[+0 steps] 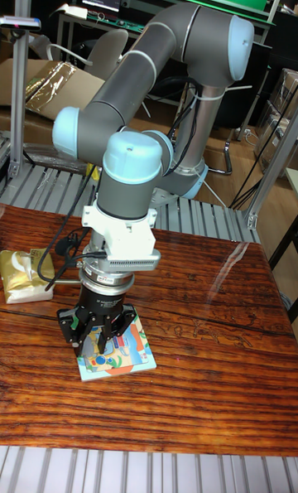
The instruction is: Assemble one piece of a puzzle
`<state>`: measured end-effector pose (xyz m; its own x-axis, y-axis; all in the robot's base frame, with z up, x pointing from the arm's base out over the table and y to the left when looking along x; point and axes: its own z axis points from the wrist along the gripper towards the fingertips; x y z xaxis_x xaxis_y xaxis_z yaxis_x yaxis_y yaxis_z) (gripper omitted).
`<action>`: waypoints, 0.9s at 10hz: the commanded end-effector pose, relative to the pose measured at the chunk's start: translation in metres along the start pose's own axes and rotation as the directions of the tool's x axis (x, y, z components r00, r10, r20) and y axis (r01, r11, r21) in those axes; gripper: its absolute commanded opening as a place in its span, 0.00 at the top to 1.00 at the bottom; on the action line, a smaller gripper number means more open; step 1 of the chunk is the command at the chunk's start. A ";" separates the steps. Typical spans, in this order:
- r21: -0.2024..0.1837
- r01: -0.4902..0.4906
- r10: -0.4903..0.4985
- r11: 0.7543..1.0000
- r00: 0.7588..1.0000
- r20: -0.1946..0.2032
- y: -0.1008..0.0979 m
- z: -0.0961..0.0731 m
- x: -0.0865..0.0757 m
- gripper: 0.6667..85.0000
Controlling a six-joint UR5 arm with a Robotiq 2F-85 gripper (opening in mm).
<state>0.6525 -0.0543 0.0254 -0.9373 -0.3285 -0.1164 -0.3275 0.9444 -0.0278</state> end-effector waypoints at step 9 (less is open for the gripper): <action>-0.027 -0.053 0.053 0.998 0.998 0.018 0.011 0.008 0.009 0.70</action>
<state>0.6434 -0.0498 0.0177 -0.9469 -0.2954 -0.1271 -0.2962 0.9550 -0.0126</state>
